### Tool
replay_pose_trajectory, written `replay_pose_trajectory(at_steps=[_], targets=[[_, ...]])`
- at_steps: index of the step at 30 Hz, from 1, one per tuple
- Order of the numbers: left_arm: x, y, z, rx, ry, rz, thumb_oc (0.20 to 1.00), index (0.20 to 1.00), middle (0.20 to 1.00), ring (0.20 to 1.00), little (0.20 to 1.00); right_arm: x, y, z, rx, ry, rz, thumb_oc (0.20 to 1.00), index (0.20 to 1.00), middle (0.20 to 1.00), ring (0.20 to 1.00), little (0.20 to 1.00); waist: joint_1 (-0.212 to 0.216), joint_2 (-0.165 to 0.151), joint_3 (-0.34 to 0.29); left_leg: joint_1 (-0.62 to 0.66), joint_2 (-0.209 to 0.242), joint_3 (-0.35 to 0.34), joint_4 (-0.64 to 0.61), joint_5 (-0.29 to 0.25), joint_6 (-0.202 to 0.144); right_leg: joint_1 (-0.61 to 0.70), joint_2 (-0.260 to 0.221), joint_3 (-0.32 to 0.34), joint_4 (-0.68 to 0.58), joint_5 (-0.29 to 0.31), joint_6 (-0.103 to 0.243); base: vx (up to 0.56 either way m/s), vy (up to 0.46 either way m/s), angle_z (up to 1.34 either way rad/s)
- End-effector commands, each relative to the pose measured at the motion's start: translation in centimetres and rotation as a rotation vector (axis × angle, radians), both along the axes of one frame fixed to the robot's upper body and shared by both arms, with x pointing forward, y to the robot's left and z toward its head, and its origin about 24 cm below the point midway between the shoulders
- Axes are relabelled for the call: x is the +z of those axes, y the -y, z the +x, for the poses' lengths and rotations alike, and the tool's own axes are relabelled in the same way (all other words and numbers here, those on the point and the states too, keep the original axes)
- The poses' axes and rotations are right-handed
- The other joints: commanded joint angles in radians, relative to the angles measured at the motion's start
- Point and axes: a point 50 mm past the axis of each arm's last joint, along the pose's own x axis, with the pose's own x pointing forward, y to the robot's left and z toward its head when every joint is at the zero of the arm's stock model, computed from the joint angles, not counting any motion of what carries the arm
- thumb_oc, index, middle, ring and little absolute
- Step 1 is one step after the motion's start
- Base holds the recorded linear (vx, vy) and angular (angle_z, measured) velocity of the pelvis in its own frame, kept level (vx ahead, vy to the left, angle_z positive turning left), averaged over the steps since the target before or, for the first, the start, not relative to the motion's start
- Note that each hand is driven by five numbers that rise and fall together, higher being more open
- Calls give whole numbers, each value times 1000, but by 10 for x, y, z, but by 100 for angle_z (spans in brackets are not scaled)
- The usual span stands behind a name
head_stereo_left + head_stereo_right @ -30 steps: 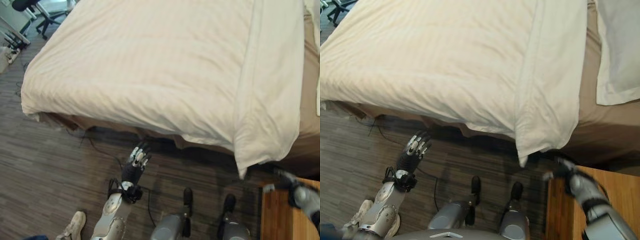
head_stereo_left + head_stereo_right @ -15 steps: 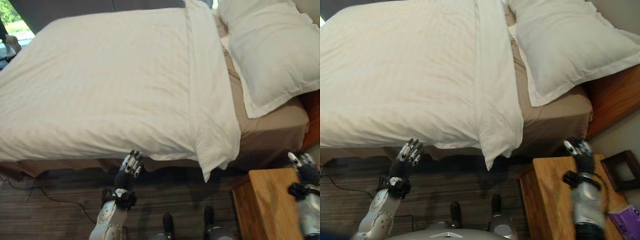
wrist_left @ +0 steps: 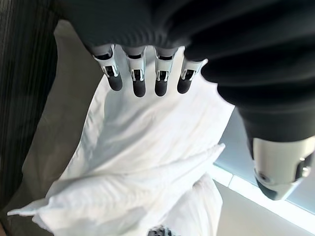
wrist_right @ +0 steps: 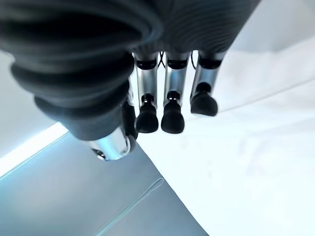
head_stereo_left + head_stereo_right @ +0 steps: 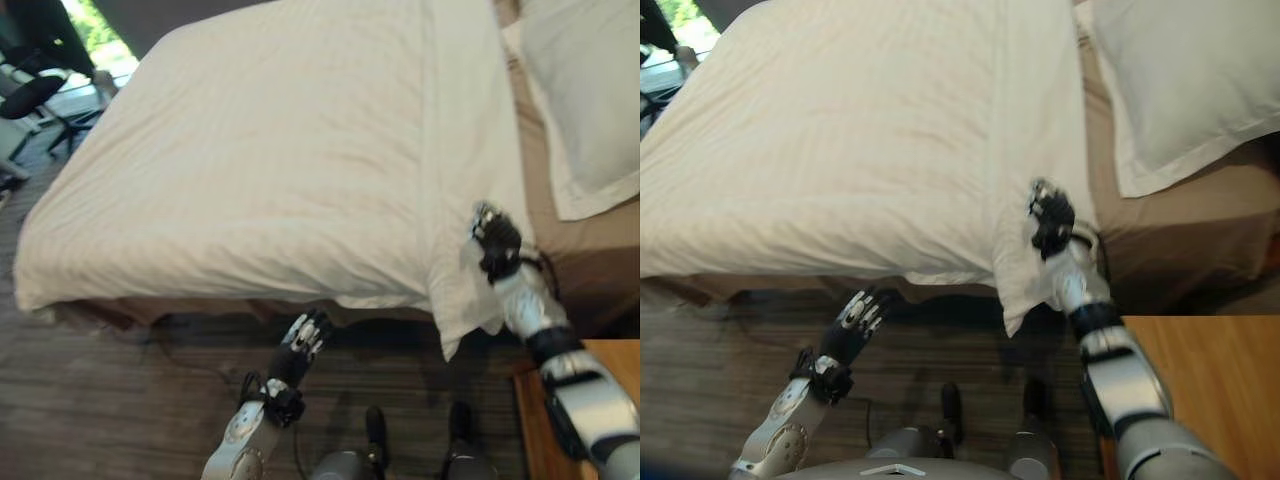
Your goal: Making the bed.
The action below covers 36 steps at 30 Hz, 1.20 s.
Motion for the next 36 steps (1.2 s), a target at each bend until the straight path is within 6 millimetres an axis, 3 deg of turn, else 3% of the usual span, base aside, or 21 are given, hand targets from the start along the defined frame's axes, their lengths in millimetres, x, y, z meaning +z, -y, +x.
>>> replay_pose_trajectory(at_steps=[1,6,7,9,11,12,13,14,15,16,18,19,24,29,30,31,32,33,34,35,36], targets=[[23,8,19,-30,132,-25,1000,1000,1000,1000,1000,66,12,16,-95,154,70,200,200,200,200,200,34,-26,30,-8,-6,-73,6,25,-63,34,-11,-11,19,-70,31,12,-25,5],[27,18,25,-81,153,-13,1000,1000,1000,1000,1000,62,26,20,-175,76,95,200,200,200,200,200,61,0,43,-30,-7,-79,6,35,-69,18,-11,-19,19,-72,31,3,-40,2],[28,22,26,-85,158,-28,1000,1000,1000,1000,1000,42,34,17,-214,6,133,200,200,200,200,200,71,13,49,-38,-7,-80,6,38,-71,9,-11,-22,19,-73,31,0,0,0],[29,22,26,-85,159,-32,1000,1000,1000,1000,1000,29,39,14,-233,-38,140,200,200,200,200,200,77,18,53,-41,-7,-78,6,39,-72,5,-10,-24,19,-73,32,0,0,0],[26,25,24,-93,146,-40,1000,1000,1000,1000,1000,-8,55,1,-307,-150,209,200,200,200,200,200,87,26,57,-43,-4,-75,6,39,-73,2,-8,-27,19,-76,34,43,-34,-1],[22,28,21,-100,128,-48,1000,1000,1000,1000,1000,-55,70,-21,-394,-282,299,200,200,200,200,200,88,36,66,-37,-1,-71,6,31,-74,9,-7,-30,19,-88,38,40,-22,-2],[22,28,20,-101,127,-47,1000,1000,1000,1000,1000,-56,70,-22,-394,-282,300,200,200,200,200,200,90,35,65,-39,-1,-71,6,36,-74,7,-7,-30,19,-83,37,38,-16,-2],[22,27,20,-100,131,-47,1000,1000,1000,1000,1000,-74,70,-31,-404,-332,328,200,200,200,200,200,87,40,69,-40,1,-68,6,36,-74,5,-6,-30,19,-83,37,48,-4,-4],[20,24,18,-92,124,-45,1000,1000,1000,1000,1000,-128,63,-61,-437,-463,425,200,200,200,200,200,78,44,75,-30,3,-64,6,26,-73,11,-4,-28,19,-94,40,47,-4,-4],[19,23,18,-91,122,-44,1000,1000,1000,1000,1000,-129,62,-62,-436,-464,426,200,200,200,200,200,78,42,73,-33,3,-64,6,31,-72,9,-4,-28,19,-89,39,47,-3,-3],[17,22,17,-80,118,-50,1000,1000,1000,1000,1000,-172,53,-95,-445,-598,452,200,200,200,200,200,62,41,81,-33,5,-58,6,29,-73,6,-2,-26,19,-89,39,25,-1,-4],[14,22,15,-68,105,-64,1000,1000,1000,1000,1000,-206,43,-127,-471,-692,521,200,200,200,200,200,40,36,85,-31,6,-51,6,25,-74,6,0,-24,19,-92,40,56,7,-8],[10,23,10,-43,84,-92,1000,1000,1000,1000,1000,-262,31,-209,-579,-886,616,200,200,200,200,200,-23,19,96,-17,12,-31,6,16,-76,4,3,-9,19,-94,42,40,21,-3],[7,19,9,-18,72,-87,1000,1000,1000,1000,1000,-261,46,-218,-637,-871,599,200,200,200,200,200,-56,4,97,-2,13,-20,6,7,-76,12,4,-1,19,-94,43,15,31,-23],[8,16,10,-11,79,-72,1000,1000,1000,1000,1000,-256,53,-214,-626,-837,562,200,200,200,200,200,-64,-2,96,1,15,-18,6,6,-76,14,4,1,19,-93,43,9,43,-8],[12,3,13,16,115,7,1000,1000,1000,1000,1000,-239,67,-197,-568,-738,405,200,200,200,200,200,-85,-19,95,13,16,-17,6,-2,-76,26,5,6,19,-94,43,-5,28,-5],[12,3,13,17,115,8,1000,1000,1000,1000,1000,-239,66,-197,-568,-739,404,200,200,200,200,200,-86,-20,94,11,17,-17,6,3,-76,23,5,6,19,-90,42,0,0,0],[13,-9,14,73,120,36,1000,1000,1000,1000,1000,-217,71,-179,-526,-598,327,200,200,200,200,200,-102,-36,92,20,20,-13,6,0,-76,29,8,12,19,-86,40,0,0,0],[13,-19,16,141,119,51,1000,1000,1000,1000,1000,-191,72,-164,-491,-443,287,304,304,304,304,304,-117,-55,86,34,23,-8,6,-7,-75,40,12,16,19,-87,39,0,0,0],[13,-20,16,142,118,52,1000,1000,1000,1000,1000,-191,71,-164,-491,-446,286,1000,1000,1000,1000,1000,-117,-56,84,30,23,-8,6,-4,-74,36,12,16,19,-84,39,51,-5,-4],[14,-39,17,259,108,96,1000,1000,1000,1000,1000,-145,69,-154,-433,-234,155,1000,1000,1000,1000,1000,-139,-87,62,52,27,0,6,-14,-70,58,15,18,19,-82,37,78,-6,-8]])
